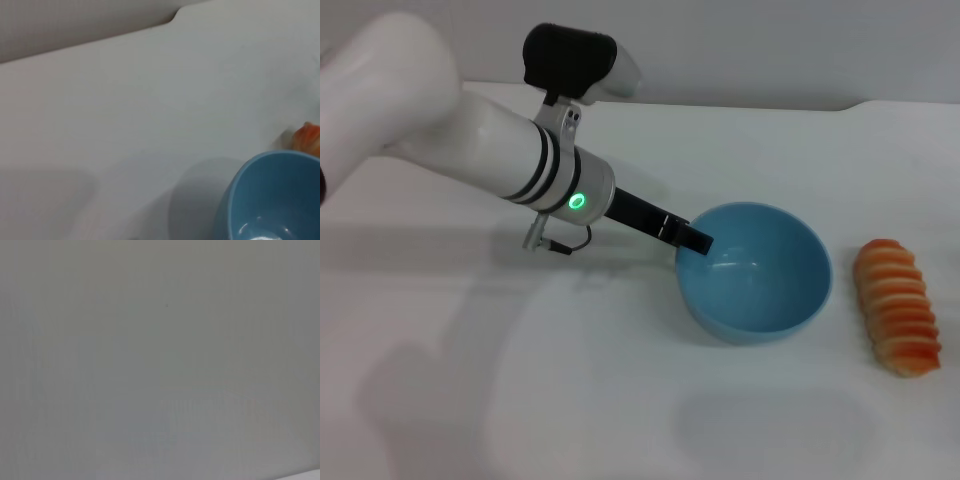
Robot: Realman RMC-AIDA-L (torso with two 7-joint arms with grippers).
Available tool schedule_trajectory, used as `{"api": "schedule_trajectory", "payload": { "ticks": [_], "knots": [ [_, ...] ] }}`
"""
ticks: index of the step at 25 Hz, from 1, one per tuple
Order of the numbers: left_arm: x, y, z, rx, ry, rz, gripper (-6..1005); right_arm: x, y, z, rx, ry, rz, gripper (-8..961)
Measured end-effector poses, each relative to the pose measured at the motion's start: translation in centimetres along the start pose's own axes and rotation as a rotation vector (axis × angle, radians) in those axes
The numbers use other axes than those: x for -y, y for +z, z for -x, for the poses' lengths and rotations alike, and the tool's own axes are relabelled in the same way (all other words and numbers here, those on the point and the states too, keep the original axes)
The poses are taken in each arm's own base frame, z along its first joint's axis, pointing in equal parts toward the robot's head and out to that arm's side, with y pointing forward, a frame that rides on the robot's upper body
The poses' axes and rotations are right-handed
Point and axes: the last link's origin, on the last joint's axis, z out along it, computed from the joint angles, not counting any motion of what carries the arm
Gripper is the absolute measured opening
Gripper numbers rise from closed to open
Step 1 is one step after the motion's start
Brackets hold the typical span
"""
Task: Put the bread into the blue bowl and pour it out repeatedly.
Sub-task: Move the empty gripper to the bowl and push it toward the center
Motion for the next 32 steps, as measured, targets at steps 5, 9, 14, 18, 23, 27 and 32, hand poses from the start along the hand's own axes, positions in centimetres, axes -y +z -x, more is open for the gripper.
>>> {"api": "schedule_trajectory", "payload": {
  "ticks": [5, 9, 14, 18, 23, 27, 32],
  "knots": [
    [-0.1, 0.6, 0.5, 0.004, 0.005, -0.008, 704, 0.0, -0.1, -0.1, -0.002, 0.001, 0.000, 716],
    [-0.1, 1.2, 0.9, 0.005, -0.024, -0.007, 690, 0.0, -0.1, -0.1, -0.003, 0.003, -0.002, 715],
    [-0.4, 1.6, 1.2, 0.027, -0.018, 0.001, 673, 0.0, -0.1, -0.1, -0.004, 0.004, -0.003, 715],
    [-0.7, 1.5, 1.2, 0.038, -0.028, 0.024, 659, 0.0, -0.1, -0.1, -0.004, 0.005, -0.003, 715],
    [-0.7, 1.4, 1.1, 0.032, -0.039, 0.028, 642, 0.0, -0.1, -0.2, -0.006, 0.005, -0.004, 715],
    [-0.6, 1.5, 1.3, 0.037, -0.039, 0.025, 484, 0.1, -0.2, -0.2, -0.006, 0.005, -0.006, 715],
    [-0.7, 1.6, 1.3, 0.041, -0.045, 0.025, 250, 0.0, -0.3, -0.3, -0.007, 0.007, -0.006, 715]
  ]
}}
